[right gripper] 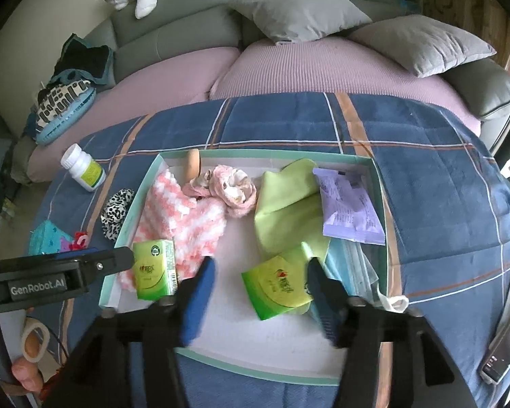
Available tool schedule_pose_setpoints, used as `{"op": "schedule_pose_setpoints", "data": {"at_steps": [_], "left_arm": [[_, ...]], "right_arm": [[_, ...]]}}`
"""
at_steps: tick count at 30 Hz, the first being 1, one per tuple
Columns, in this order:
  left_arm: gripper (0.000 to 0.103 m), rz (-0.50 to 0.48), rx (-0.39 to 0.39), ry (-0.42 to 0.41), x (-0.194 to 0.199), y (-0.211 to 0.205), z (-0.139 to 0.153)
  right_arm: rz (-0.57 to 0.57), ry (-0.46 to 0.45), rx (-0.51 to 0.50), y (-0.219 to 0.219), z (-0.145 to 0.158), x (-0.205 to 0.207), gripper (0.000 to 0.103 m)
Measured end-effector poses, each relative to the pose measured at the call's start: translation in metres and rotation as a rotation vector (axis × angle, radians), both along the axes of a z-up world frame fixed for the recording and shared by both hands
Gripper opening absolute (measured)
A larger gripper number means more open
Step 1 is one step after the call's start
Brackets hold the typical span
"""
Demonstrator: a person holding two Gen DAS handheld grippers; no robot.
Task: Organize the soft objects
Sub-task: 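Open the left gripper to drop its pack into the tray while the right gripper drops its pack, then move both open grippers back toward the leopard scrunchie and red hair clip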
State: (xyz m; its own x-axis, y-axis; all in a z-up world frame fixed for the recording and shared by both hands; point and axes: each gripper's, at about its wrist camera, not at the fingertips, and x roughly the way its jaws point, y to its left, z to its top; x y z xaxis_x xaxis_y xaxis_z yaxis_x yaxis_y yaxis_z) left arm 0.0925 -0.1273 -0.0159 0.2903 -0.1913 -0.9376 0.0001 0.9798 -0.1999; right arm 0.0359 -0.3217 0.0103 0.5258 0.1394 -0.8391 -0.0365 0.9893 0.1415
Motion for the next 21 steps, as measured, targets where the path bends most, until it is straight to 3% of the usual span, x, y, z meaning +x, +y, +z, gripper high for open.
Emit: {"op": "schedule_pose_setpoints", "data": {"at_steps": [2, 4, 6, 21], "left_arm": [[0.097, 0.011, 0.064, -0.04, -0.001, 0.002, 0.003], [0.098, 0.029, 0.118, -0.096, -0.002, 0.006, 0.006], [0.098, 0.043, 0.103, -0.09, 0.0, 0.011, 0.004], [0.098, 0.11, 0.128, -0.145, -0.002, 0.039, 0.005]], "right_arm": [[-0.009, -0.002, -0.028, 0.001, -0.001, 0.001, 0.082], [-0.017, -0.001, -0.075, 0.002, -0.003, 0.003, 0.096], [-0.021, 0.005, -0.102, 0.001, -0.006, 0.004, 0.101], [-0.048, -0.012, -0.11, 0.0, -0.005, 0.006, 0.103]]}}
